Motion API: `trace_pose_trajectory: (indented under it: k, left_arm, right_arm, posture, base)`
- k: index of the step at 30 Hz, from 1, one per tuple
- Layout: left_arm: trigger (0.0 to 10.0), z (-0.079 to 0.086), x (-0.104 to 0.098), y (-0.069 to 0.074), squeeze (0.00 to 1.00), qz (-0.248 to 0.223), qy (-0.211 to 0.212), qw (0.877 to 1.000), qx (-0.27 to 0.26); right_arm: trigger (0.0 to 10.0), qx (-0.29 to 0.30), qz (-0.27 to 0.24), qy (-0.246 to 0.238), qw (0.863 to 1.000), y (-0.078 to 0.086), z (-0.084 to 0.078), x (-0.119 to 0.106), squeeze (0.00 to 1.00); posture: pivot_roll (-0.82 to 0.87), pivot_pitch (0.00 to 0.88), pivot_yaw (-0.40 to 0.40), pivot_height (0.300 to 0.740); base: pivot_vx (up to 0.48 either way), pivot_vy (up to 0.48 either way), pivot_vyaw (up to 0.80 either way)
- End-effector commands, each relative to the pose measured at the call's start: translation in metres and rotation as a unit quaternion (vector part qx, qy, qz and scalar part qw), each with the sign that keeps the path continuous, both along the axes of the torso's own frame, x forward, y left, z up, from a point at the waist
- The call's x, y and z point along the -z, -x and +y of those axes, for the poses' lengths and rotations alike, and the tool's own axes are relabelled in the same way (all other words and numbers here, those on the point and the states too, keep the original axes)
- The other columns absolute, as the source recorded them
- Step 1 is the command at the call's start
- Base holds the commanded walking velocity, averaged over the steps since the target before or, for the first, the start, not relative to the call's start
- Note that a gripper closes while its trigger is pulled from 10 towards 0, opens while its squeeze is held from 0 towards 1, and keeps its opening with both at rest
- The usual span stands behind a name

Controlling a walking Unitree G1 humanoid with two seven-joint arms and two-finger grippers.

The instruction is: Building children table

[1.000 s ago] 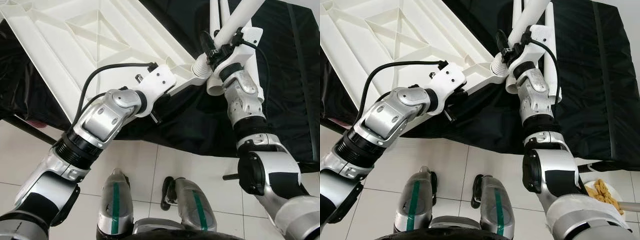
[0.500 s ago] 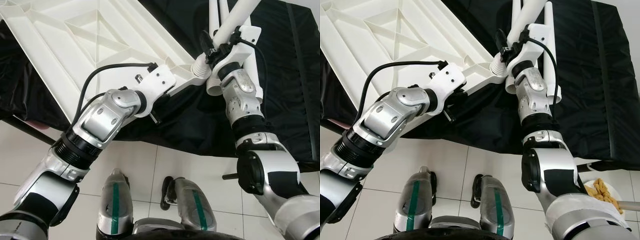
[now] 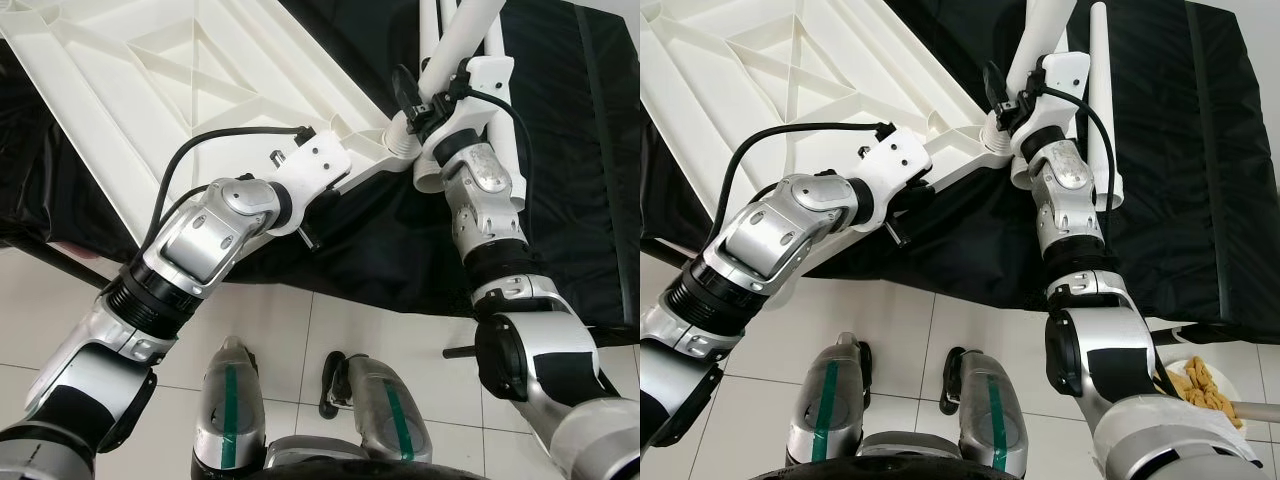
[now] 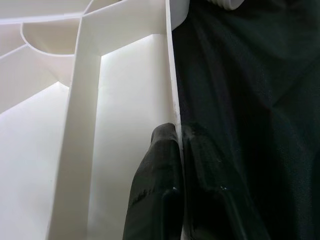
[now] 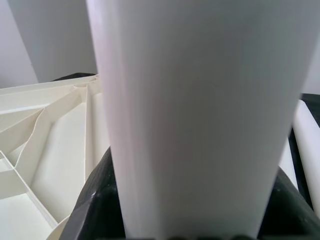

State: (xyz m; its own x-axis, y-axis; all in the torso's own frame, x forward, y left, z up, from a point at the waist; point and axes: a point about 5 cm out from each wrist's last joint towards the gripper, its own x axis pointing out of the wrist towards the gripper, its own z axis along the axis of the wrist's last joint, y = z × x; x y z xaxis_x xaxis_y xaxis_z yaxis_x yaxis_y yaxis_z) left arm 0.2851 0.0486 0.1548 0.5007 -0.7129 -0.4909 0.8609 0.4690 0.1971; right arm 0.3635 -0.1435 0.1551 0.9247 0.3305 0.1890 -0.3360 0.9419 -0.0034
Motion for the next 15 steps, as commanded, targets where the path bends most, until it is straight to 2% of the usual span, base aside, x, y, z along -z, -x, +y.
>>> trace_pose_trajectory:
  k: [1,11,15]
  left_arm:
    - [10.0,-0.011,-0.030,0.003,0.00,-0.052,0.033,0.997,0.043]
    - [10.0,-0.009,-0.032,0.003,0.00,-0.056,0.029,0.997,0.044]
    - [10.0,-0.009,-0.032,0.003,0.00,-0.056,0.028,0.997,0.045]
  right_arm:
    - [10.0,-0.001,0.120,0.022,0.993,0.017,-0.004,0.057,0.00]
    - [10.0,-0.002,0.098,-0.013,0.995,0.033,-0.008,0.065,0.00]
    - [10.0,-0.004,0.097,-0.016,0.995,0.034,-0.008,0.065,0.00]
  posture:
    - [0.17,0.100,-0.064,0.740]
    - [0.17,0.100,-0.060,0.740]
    - [0.17,0.100,-0.059,0.740]
  base:
    - [0.000,0.000,0.00]
    - [0.000,0.000,0.00]
    - [0.000,0.000,0.00]
